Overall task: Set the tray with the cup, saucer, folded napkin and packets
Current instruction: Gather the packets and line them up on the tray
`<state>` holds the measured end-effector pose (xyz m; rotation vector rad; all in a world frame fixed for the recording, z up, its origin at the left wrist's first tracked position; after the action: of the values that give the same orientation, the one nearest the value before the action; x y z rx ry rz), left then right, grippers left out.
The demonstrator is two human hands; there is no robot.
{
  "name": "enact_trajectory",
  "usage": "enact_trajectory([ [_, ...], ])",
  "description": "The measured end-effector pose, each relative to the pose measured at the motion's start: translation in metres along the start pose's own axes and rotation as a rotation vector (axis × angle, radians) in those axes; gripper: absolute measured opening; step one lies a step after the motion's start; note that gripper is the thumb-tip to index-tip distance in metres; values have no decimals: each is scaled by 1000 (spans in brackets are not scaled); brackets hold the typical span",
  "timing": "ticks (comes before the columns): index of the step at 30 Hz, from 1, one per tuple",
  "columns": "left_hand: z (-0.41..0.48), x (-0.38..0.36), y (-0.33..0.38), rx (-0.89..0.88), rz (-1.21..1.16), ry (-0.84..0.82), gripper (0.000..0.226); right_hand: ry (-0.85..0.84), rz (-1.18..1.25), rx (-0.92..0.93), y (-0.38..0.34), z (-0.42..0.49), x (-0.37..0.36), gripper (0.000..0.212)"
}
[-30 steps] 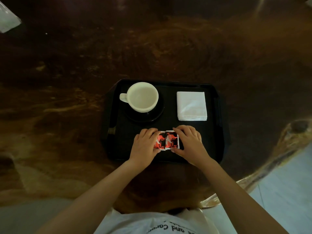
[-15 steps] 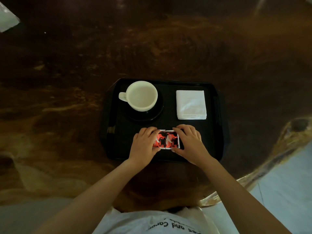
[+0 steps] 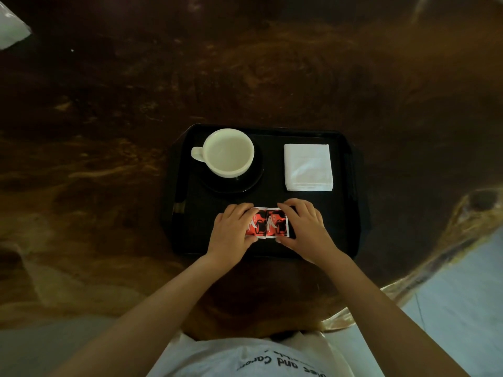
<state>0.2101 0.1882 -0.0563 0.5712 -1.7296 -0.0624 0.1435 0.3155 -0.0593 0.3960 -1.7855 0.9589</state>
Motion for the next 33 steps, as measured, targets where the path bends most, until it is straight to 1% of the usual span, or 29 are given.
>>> enact_trajectory([
  [5,-1,5,1,-6,-25,-2,65,0,20,-3,-1,0,1,77],
  [10,-3,21,-15,13,-68,31,71,-18,32,-21,1,-6,4,81],
  [13,-3,24,-24,23,-52,-7,76,-21,19,-35,0,-8,7,82],
  [17,-2,23,-28,24,-49,-38,81,-50,-25,-3,-14,0,7,84],
  [22,-3,19,-26,28,-55,-38,77,-100,-56,16,-25,8,1,84],
  [33,-6,20,-22,44,-75,-16,72,-70,-49,43,-22,10,1,75],
])
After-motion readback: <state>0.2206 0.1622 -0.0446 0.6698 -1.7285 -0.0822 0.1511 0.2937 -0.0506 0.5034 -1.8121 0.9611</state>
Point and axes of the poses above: each hand's wrist, its own z-axis towards the middle knuckle, its own x-axis out of the back of the hand, y = z × x, the point moved 9 cm from there along z, towards the middle knuckle, and after that the axes turned 7 degrees about x, right-handed, at the moved point
